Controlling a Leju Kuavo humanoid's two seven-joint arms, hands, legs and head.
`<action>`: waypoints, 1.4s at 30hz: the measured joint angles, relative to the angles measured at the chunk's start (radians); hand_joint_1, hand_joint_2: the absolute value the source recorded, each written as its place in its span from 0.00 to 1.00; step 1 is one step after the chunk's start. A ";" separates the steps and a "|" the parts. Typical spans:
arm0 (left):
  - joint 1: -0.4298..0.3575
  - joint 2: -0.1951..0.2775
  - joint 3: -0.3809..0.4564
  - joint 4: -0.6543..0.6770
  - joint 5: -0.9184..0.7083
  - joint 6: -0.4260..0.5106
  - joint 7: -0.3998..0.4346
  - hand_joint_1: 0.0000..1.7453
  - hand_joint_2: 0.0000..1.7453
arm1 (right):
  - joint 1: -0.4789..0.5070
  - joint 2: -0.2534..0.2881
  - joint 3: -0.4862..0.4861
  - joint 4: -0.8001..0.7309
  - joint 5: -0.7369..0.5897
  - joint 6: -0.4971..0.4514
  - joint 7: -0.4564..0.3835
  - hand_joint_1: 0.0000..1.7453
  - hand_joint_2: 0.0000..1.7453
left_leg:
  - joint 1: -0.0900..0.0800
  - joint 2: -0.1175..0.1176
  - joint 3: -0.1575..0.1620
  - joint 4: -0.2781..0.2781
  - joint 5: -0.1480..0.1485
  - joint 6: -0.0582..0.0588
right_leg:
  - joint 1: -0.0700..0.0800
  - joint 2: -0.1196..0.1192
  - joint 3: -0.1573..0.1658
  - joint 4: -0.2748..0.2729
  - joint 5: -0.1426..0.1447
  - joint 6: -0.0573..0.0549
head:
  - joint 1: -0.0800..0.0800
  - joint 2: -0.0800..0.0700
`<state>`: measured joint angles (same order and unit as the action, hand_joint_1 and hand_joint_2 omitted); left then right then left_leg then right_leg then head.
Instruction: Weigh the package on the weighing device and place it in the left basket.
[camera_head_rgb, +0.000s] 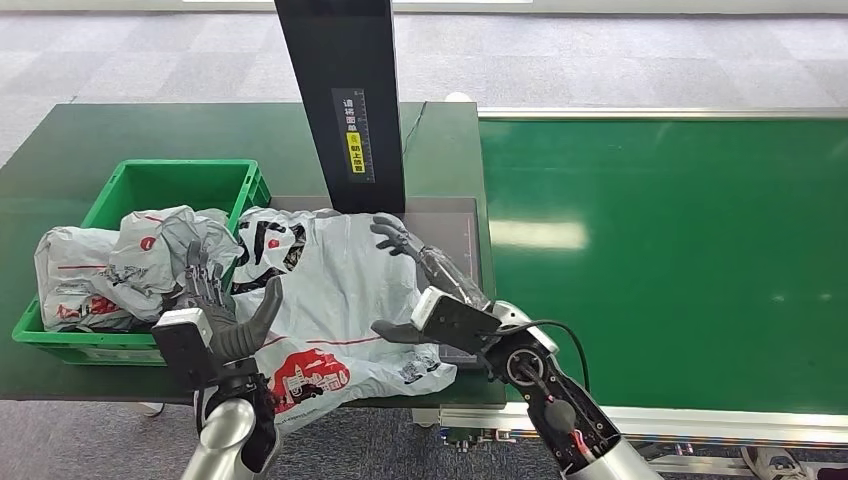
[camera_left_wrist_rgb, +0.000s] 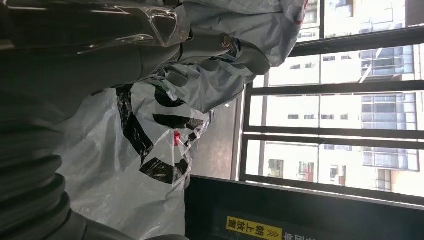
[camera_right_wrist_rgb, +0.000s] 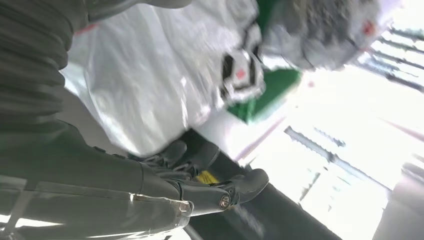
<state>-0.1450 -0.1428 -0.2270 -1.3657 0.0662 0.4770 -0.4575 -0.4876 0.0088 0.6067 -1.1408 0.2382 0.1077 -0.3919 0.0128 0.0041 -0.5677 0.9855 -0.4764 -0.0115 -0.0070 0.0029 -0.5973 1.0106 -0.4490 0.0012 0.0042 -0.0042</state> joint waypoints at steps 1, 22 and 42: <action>0.003 0.001 0.000 -0.002 -0.018 -0.001 0.011 0.00 1.00 | 0.012 -0.002 -0.013 -0.029 0.001 -0.015 -0.008 0.00 1.00 | 0.000 0.000 0.000 0.000 0.000 0.000 | 0.000 0.000 0.000 0.000 0.000 0.000 | 0.000 0.000; -0.188 0.034 0.019 0.317 -1.171 0.056 0.537 0.00 1.00 | 0.141 0.035 -0.135 -0.199 -0.002 -0.100 -0.042 0.00 1.00 | 0.000 -0.002 0.000 0.000 0.000 0.000 | 0.000 -0.001 0.000 0.000 0.000 0.000 | -0.001 0.000; -0.219 0.039 0.027 0.380 -1.199 0.010 0.566 0.00 1.00 | 0.160 0.042 -0.156 -0.221 -0.003 -0.095 -0.038 0.00 1.00 | 0.000 -0.002 0.000 0.000 0.000 0.000 | 0.000 -0.001 0.000 0.000 0.000 0.000 | -0.001 0.000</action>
<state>-0.3641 -0.1039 -0.1997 -0.9860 -1.1333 0.4868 0.1089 -0.3280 0.0504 0.4506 -1.3617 0.2354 0.0128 -0.4296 0.0128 0.0021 -0.5680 0.9855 -0.4761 -0.0117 -0.0069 0.0017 -0.5975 1.0106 -0.4490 0.0011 0.0035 -0.0042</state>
